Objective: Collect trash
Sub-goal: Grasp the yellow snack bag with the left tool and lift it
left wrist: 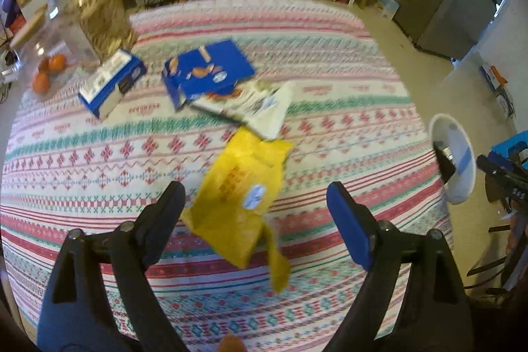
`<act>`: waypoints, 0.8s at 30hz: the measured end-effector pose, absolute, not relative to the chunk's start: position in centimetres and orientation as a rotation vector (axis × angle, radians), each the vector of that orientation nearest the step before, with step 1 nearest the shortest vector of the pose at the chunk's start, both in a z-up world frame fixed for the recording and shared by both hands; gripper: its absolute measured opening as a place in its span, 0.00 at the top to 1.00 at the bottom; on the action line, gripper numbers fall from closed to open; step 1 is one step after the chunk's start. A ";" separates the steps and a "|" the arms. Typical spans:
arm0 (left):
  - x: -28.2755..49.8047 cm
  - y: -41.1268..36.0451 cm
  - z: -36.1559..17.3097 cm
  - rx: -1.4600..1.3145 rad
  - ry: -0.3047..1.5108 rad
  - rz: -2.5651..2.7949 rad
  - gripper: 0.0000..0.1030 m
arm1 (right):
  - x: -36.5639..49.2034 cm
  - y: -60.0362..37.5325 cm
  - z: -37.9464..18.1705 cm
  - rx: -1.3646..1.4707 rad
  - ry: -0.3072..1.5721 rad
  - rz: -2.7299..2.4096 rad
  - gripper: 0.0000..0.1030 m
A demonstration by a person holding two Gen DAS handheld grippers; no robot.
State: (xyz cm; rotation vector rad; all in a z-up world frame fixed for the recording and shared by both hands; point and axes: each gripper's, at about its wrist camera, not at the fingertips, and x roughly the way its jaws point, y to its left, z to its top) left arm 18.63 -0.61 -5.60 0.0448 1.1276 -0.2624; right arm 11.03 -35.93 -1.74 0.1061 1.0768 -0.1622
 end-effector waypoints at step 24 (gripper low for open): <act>19.6 1.9 -10.2 0.011 1.282 -0.303 0.52 | 12.6 -30.6 -3.7 0.029 1.128 -0.108 0.28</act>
